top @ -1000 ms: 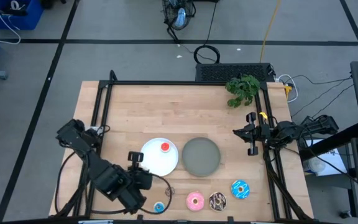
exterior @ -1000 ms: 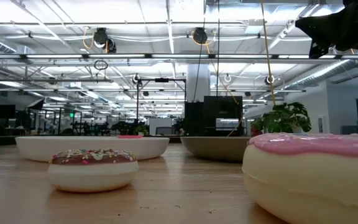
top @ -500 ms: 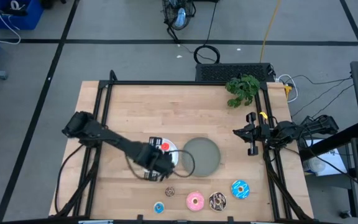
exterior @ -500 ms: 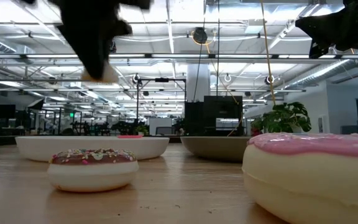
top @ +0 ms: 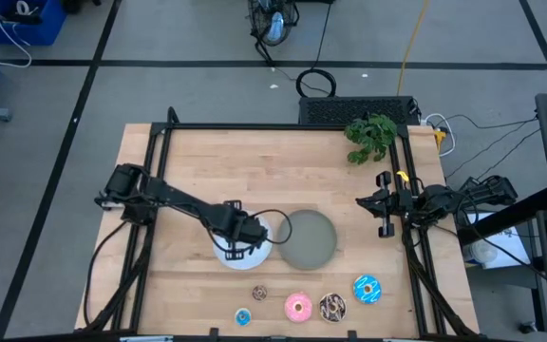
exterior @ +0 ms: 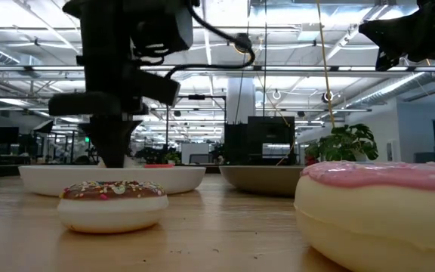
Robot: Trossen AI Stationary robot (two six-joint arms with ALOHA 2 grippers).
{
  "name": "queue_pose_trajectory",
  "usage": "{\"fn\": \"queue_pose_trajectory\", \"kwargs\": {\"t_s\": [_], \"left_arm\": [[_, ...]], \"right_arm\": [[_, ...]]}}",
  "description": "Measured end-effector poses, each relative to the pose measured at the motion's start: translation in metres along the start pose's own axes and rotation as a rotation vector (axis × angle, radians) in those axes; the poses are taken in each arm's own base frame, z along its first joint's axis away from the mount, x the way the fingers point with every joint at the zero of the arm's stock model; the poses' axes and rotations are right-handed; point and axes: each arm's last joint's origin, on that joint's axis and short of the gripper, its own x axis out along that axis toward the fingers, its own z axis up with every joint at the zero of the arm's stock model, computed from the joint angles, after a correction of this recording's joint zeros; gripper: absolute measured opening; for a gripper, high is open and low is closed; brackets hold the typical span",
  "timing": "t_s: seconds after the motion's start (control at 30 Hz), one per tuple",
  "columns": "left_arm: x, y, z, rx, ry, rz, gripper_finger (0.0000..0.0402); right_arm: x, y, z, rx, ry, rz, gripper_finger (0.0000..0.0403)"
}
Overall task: Pick & Place donuts
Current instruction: Put the small white donut on the white plate, then put the small brown donut on the white plate
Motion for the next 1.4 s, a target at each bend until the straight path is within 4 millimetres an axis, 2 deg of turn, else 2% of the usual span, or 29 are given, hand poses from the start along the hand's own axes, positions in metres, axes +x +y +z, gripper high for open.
{"fn": "queue_pose_trajectory", "kwargs": {"t_s": [0.13, 0.2, 0.53, 0.63, 0.73, 0.9, 1.13, 1.23, 1.4], "left_arm": [[0.004, 0.001, -0.004, 0.002, 0.022, 0.012, 0.0007], [0.003, -0.002, -0.005, -0.007, 0.017, 0.01, 0.0017], [0.002, -0.005, -0.006, -0.059, 0.015, 0.009, 0.019], [0.0, -0.006, -0.005, -0.069, 0.029, -0.026, 0.0227], [-0.007, -0.007, 0.001, -0.063, 0.019, -0.052, 0.0244], [-0.03, -0.008, 0.007, -0.048, 0.048, -0.034, 0.0247], [-0.079, -0.007, 0.016, -0.1, 0.084, -0.029, 0.0247], [-0.097, -0.023, 0.019, -0.025, 0.016, -0.055, 0.0231], [-0.118, -0.054, 0.013, 0.1, -0.094, -0.035, 0.0165]], "right_arm": [[0.0, 0.0, 0.0, 0.004, 0.0, 0.0, 0.0004], [0.0, 0.0, 0.0, 0.004, 0.0, 0.0, 0.0004], [0.0, 0.0, 0.0, 0.004, 0.001, 0.0, 0.0004], [0.0, 0.0, 0.0, 0.005, 0.0, 0.0, 0.0004], [0.0, 0.0, 0.0, 0.005, 0.0, 0.0, 0.0004], [0.0, 0.0, 0.0, 0.005, 0.001, 0.0, 0.0004], [0.0, 0.0, 0.0, 0.005, 0.001, 0.0, 0.0004], [0.0, 0.0, 0.0, 0.005, 0.001, 0.0, 0.0004], [0.0, 0.0, 0.0, 0.005, 0.001, 0.0, 0.0004]]}}
